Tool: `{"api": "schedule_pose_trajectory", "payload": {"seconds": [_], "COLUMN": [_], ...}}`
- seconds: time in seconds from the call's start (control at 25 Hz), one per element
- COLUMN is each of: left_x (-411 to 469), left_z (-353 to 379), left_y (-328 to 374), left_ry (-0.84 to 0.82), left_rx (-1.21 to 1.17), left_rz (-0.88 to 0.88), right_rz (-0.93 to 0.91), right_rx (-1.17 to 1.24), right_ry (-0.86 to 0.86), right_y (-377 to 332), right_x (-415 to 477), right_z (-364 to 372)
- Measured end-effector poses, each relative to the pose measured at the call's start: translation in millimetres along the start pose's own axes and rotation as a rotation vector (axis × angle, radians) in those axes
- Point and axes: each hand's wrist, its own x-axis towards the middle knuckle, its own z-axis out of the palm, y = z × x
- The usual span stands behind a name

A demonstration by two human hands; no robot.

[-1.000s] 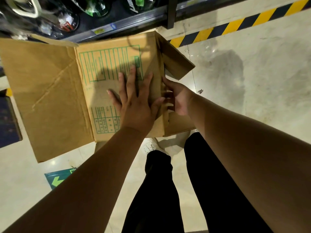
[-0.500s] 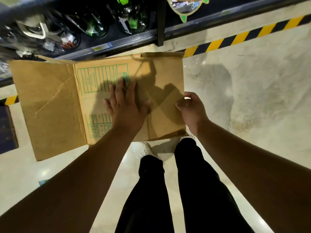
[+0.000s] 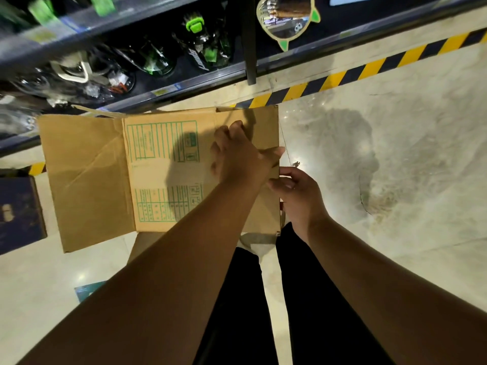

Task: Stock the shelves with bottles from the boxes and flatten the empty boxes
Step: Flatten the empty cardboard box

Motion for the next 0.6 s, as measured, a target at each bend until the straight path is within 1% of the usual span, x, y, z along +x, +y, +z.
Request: {"api": "schedule_pose_trajectory", "payload": {"seconds": [0.08,0.2,0.32,0.4,0.48,0.6], "left_x": [-4.0,-11.5,-15.7,-21.7,-28.1,-33.0], "left_z": [-4.8,-12.4,-30.6,-40.8,-46.5,-57.7], "left_y": [-0.9,-4.6,-13.4,-21.4,-28.7,-43.2], "left_ry": [-0.020,-0.035,-0.008,0.016,0.062,0.140], "left_rx": [-0.056,-0.067,-0.112,-0.116,-0.097,-0.071], "left_rz": [0.007,0.039,0.056,0.080,0.113,0.127], "right_rz": [0.023,0.058,0.122,0.145,0.136,0.154], "right_rx": [0.023,0.054,0.121,0.101,-0.003,-0.150], "right_ry": [-0.033,-0.113,-0.225,-0.283,-0.250,-0.131], "right_y": [-5.2,-12.8,-17.9,-19.5,-17.3,-11.6], "right_x": [-7.1,-18.3,-29.0,-28.2,-17.6,3.7], "right_z": [-0.4,4.7,15.2,20.2,23.1,27.0]}}
